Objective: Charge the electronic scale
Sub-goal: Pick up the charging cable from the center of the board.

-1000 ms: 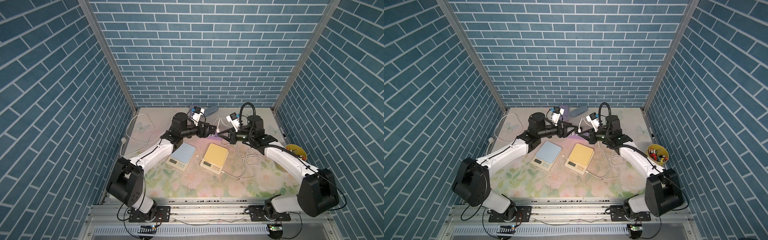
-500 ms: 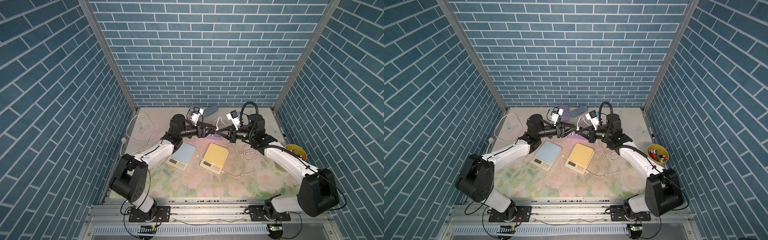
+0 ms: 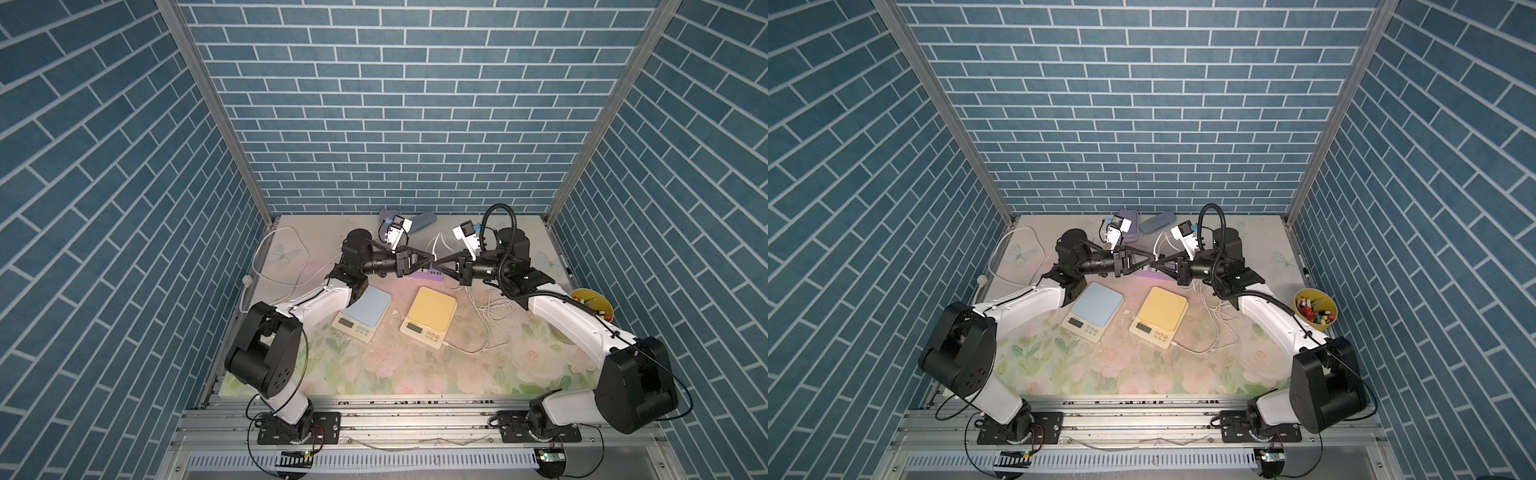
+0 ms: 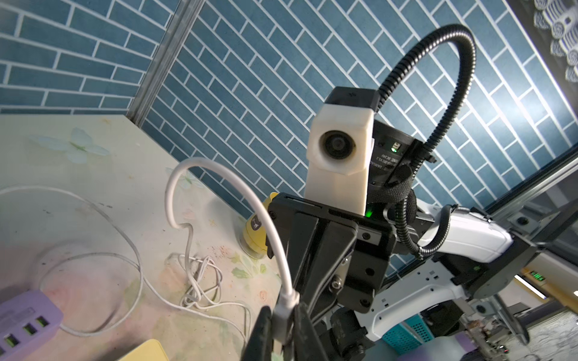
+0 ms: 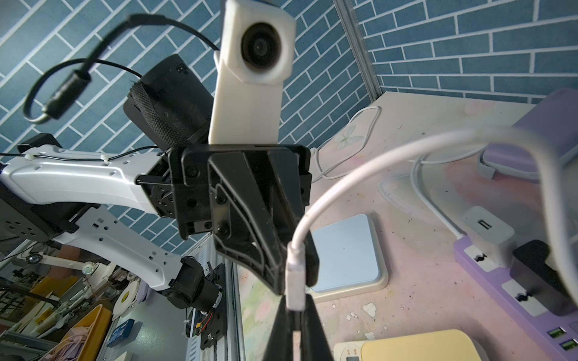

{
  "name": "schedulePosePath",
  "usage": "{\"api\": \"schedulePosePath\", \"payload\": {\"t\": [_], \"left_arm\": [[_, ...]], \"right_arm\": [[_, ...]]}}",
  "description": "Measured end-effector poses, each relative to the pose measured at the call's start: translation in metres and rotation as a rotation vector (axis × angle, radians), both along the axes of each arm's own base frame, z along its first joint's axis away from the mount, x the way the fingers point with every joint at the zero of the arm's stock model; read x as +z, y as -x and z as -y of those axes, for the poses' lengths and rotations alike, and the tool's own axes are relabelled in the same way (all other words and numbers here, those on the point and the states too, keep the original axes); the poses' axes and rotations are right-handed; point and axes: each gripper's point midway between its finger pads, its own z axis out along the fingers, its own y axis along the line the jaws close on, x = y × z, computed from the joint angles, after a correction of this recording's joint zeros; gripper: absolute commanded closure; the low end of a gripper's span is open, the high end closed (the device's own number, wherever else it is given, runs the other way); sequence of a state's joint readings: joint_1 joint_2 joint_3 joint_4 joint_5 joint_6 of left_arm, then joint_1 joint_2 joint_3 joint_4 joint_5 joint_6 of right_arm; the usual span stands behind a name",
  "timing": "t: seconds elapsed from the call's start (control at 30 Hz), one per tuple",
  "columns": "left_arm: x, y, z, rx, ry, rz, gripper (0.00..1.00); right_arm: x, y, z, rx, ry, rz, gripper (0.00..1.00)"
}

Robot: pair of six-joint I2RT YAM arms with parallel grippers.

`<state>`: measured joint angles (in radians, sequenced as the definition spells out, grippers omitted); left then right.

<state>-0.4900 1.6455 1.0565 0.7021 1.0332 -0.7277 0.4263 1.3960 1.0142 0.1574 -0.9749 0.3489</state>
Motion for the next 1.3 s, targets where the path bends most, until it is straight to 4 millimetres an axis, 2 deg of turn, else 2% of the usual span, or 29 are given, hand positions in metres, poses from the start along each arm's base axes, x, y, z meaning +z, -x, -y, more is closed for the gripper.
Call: {"api": "schedulePosePath", "payload": {"t": [0.03,0.07,0.17,0.33,0.5,0.6,0.73,0.83,1.03,1.1,1.17,1.3], "left_arm": [[0.000,0.000,0.000,-0.005,0.000,0.005,0.99],[0.000,0.000,0.000,-0.007,0.000,0.006,1.00],[-0.002,0.000,0.001,-0.007,-0.010,0.007,1.00],[-0.017,-0.002,0.003,0.009,-0.090,-0.006,1.00],[-0.033,-0.007,-0.003,0.060,-0.234,0.031,1.00],[-0.038,-0.007,-0.008,0.092,-0.333,0.081,1.00],[-0.046,0.001,-0.011,0.103,-0.440,0.139,1.00],[-0.054,0.007,-0.012,0.093,-0.487,0.154,1.00],[-0.062,0.012,-0.015,0.073,-0.522,0.163,1.00],[-0.063,0.012,-0.015,0.069,-0.527,0.166,1.00],[-0.064,0.013,-0.016,0.066,-0.533,0.167,1.00],[-0.066,0.014,-0.017,0.060,-0.541,0.166,1.00]], "right_arm": [[0.000,0.000,0.000,0.000,-0.001,-0.007,1.00],[-0.001,0.000,0.000,0.000,-0.001,-0.014,0.95],[-0.002,0.000,0.000,-0.002,0.004,-0.023,0.62],[-0.011,0.003,0.000,-0.021,0.043,-0.051,0.49],[-0.019,-0.008,0.018,-0.183,0.127,-0.108,0.48],[-0.015,-0.025,0.036,-0.323,0.156,-0.156,0.48],[-0.009,-0.042,0.045,-0.419,0.149,-0.220,0.47],[-0.013,-0.045,0.034,-0.409,0.148,-0.264,0.46],[-0.041,-0.035,0.000,-0.318,0.186,-0.357,0.47],[-0.047,-0.032,-0.009,-0.290,0.194,-0.379,0.53],[-0.049,-0.030,-0.013,-0.276,0.195,-0.391,0.64],[-0.045,-0.026,-0.018,-0.250,0.184,-0.398,0.77]]}}
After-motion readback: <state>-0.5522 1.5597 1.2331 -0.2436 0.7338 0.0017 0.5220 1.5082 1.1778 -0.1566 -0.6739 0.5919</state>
